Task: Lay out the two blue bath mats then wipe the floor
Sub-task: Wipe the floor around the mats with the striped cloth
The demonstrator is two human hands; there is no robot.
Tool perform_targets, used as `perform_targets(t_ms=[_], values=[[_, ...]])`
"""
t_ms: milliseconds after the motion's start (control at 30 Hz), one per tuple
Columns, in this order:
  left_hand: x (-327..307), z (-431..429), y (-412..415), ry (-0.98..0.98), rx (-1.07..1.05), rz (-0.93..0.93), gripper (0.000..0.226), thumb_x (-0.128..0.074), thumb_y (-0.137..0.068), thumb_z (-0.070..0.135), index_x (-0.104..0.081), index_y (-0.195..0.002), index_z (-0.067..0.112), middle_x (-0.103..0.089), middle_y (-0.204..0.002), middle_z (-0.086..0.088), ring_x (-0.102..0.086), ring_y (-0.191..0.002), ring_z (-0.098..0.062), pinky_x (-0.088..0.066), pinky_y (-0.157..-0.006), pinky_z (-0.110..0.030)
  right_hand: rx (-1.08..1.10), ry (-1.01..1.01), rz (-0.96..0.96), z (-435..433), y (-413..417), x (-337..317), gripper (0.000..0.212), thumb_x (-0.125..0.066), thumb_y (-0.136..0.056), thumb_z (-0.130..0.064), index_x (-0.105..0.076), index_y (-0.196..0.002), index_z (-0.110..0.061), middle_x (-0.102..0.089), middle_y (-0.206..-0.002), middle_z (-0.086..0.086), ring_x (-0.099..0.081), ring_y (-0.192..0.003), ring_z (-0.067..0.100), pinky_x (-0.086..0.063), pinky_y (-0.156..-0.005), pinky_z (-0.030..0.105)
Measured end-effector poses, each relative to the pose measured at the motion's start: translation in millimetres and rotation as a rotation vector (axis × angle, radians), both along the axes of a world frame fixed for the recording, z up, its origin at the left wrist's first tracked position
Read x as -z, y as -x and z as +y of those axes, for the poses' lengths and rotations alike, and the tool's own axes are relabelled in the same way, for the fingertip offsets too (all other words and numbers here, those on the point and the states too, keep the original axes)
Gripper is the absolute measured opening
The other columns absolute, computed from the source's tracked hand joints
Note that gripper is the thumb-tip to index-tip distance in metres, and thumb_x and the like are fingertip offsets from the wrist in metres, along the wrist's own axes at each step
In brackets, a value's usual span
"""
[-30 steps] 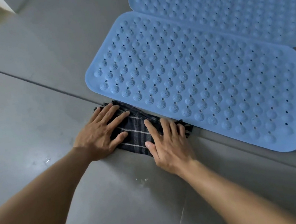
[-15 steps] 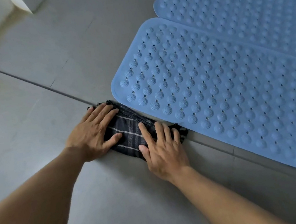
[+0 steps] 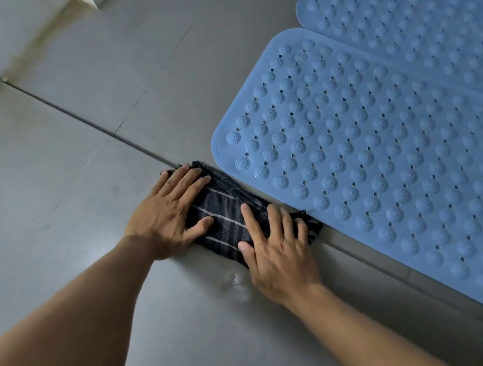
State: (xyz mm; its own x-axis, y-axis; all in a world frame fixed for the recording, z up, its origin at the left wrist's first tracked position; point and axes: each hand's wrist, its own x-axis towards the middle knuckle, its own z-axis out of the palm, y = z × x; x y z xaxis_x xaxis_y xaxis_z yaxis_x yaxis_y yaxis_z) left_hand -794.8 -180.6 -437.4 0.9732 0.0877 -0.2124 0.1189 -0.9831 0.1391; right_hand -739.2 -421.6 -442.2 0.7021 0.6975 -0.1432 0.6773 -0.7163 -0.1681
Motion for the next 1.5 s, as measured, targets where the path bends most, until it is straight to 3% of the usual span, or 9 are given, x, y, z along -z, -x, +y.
perform_targets(t_ms=[367,567,833,900,1033,1133,1267,1500], values=[[2,66,-3,-0.029,-0.043,0.035,0.087,-0.016,-0.088,0.077,-0.015,-0.158,0.027,-0.016,-0.165,-0.004,-0.003,-0.154,-0.019,0.002,-0.125,-0.041,-0.075,-0.033,-0.012,65,-6,7,0.064,-0.032,-0.102,-0.051,-0.033,-0.156,-0.017,-0.047,-0.142,0.031,-0.046,-0.128,0.041,-0.039,-0.100,0.055],[2,105,-9,-0.061,-0.028,0.043,0.083,-0.023,-0.087,0.070,-0.012,-0.159,0.031,-0.013,-0.166,-0.003,-0.005,-0.154,-0.021,0.004,-0.124,-0.039,0.008,-0.041,0.029,108,6,8,0.067,-0.030,-0.100,-0.050,-0.035,-0.155,-0.011,-0.043,-0.147,0.032,-0.043,-0.135,0.044,-0.038,-0.105,0.056],[0,160,-31,-0.093,0.004,0.109,0.081,-0.017,-0.083,0.066,0.002,-0.157,0.039,0.001,-0.167,0.002,0.003,-0.153,-0.015,0.003,-0.124,-0.042,0.085,-0.062,0.070,164,7,8,0.072,-0.026,-0.099,-0.052,-0.045,-0.146,-0.001,-0.045,-0.148,0.028,-0.042,-0.139,0.038,-0.037,-0.109,0.054],[-3,168,-36,-0.090,0.007,0.131,0.081,-0.015,-0.082,0.064,0.004,-0.157,0.039,0.004,-0.166,0.003,0.006,-0.153,-0.014,0.005,-0.124,-0.043,0.087,-0.042,0.081,172,6,5,0.072,-0.023,-0.101,-0.052,-0.038,-0.151,-0.003,-0.039,-0.153,0.027,-0.036,-0.143,0.038,-0.033,-0.112,0.053],[-8,174,-45,-0.031,-0.011,0.115,0.076,-0.014,-0.085,0.059,-0.002,-0.157,0.040,0.001,-0.166,0.005,0.002,-0.153,-0.014,0.005,-0.124,-0.046,0.043,0.040,0.181,185,-2,-2,0.072,-0.017,-0.104,-0.053,-0.009,-0.159,-0.007,-0.007,-0.165,0.025,-0.004,-0.153,0.035,-0.009,-0.121,0.051],[-4,187,-54,0.011,-0.058,0.100,0.068,-0.015,-0.091,0.060,-0.006,-0.156,0.041,-0.001,-0.166,0.005,0.002,-0.153,-0.013,0.004,-0.123,-0.050,0.044,0.022,0.199,199,-10,-4,0.072,-0.018,-0.105,-0.052,-0.002,-0.160,-0.008,0.000,-0.165,0.024,0.003,-0.153,0.034,-0.004,-0.122,0.050],[-6,223,-81,-0.096,-0.035,0.186,0.062,-0.022,-0.100,0.057,0.008,-0.153,0.044,0.013,-0.163,0.008,0.011,-0.151,-0.013,0.007,-0.122,-0.053,0.082,-0.004,0.284,236,-30,-1,0.071,-0.016,-0.106,-0.051,0.008,-0.159,-0.009,0.013,-0.165,0.022,0.014,-0.153,0.032,0.005,-0.122,0.050],[-5,251,-125,-0.219,0.045,0.238,0.066,-0.004,-0.095,0.062,0.026,-0.150,0.041,0.025,-0.160,0.004,0.018,-0.150,-0.019,0.006,-0.122,-0.052,0.118,-0.011,0.364,263,-68,-3,0.072,-0.021,-0.107,-0.046,0.017,-0.157,-0.011,0.026,-0.162,0.020,0.024,-0.151,0.031,0.011,-0.122,0.049]])
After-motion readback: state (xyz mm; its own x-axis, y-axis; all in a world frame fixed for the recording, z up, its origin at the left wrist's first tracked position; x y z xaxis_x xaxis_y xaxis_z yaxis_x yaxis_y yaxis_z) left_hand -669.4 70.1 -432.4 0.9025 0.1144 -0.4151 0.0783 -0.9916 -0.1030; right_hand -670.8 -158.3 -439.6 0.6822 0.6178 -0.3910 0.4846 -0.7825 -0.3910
